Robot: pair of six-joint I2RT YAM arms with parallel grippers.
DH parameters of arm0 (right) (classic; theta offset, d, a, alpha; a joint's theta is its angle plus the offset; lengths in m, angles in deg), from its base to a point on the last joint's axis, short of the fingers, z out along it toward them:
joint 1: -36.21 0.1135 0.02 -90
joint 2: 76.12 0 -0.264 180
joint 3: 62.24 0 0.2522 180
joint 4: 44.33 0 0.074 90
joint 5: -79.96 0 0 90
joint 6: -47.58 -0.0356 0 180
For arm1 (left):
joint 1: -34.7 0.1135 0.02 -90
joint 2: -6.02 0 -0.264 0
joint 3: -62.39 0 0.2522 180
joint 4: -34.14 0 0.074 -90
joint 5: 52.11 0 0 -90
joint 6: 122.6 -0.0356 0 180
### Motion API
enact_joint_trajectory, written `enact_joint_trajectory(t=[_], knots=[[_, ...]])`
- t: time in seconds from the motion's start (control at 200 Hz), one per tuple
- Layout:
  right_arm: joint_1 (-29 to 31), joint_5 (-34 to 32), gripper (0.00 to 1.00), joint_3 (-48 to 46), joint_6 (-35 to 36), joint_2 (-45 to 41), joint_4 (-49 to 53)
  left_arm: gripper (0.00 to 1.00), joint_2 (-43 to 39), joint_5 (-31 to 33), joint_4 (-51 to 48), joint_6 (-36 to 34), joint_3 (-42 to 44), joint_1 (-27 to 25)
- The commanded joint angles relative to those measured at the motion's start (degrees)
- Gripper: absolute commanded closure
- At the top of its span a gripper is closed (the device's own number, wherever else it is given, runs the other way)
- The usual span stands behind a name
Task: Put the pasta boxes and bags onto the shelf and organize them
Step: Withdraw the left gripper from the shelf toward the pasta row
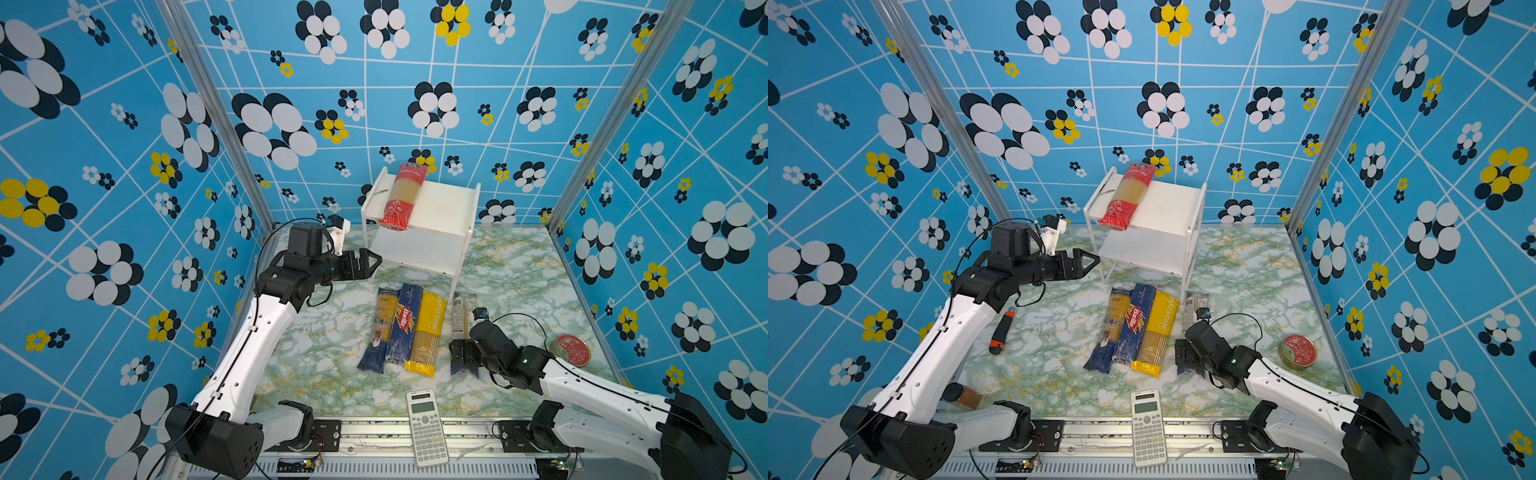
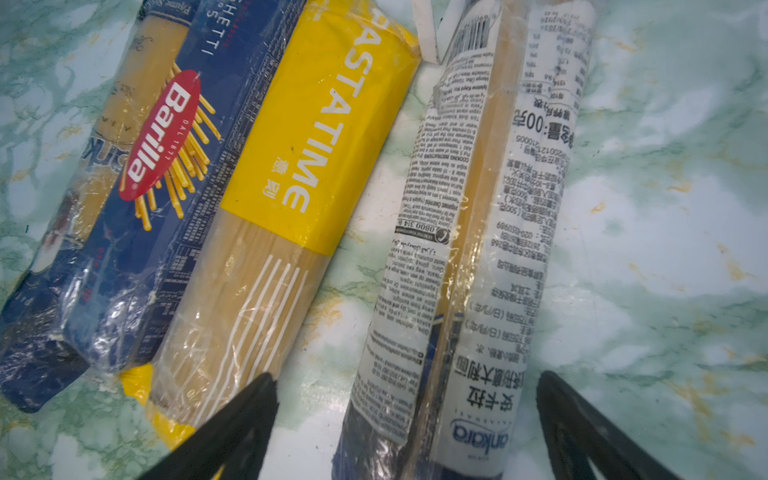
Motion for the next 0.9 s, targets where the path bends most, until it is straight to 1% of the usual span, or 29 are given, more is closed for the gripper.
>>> enact_joint_trajectory(t=[0.0, 0.15, 0.26, 0.485, 0.58, 0.895], knots=[[0.4, 1.0, 0.01, 1.8, -0.4, 1.0, -0.6, 0.01, -2.3, -1.1, 2.1, 0.7, 3.9, 0.4], [0.4, 1.1, 0.01, 2.1, -0.4, 2.0, -0.9, 0.01, -4.7, -1.2, 3.9, 1.1, 9.6, 0.4], [0.4, 1.6, 0.01, 2.2, -0.4, 2.8, -1.4, 0.01, -5.0, -1.5, 4.2, 1.1, 12.7, 0.4], [0.4, 2.4, 0.01, 3.0, -0.4, 4.7, -1.6, 0.01, -6.3, -2.9, 8.5, 4.0, 20.3, 0.4], [0.5, 2.4, 0.01, 3.0, -0.6, 5.3, -2.0, 0.01, -6.4, -3.7, 9.5, 4.1, 22.7, 0.0], [0.4, 3.5, 0.01, 4.7, -0.8, 9.5, -3.7, 0.01, -5.4, -2.5, 12.2, 5.6, 30.7, -1.5]])
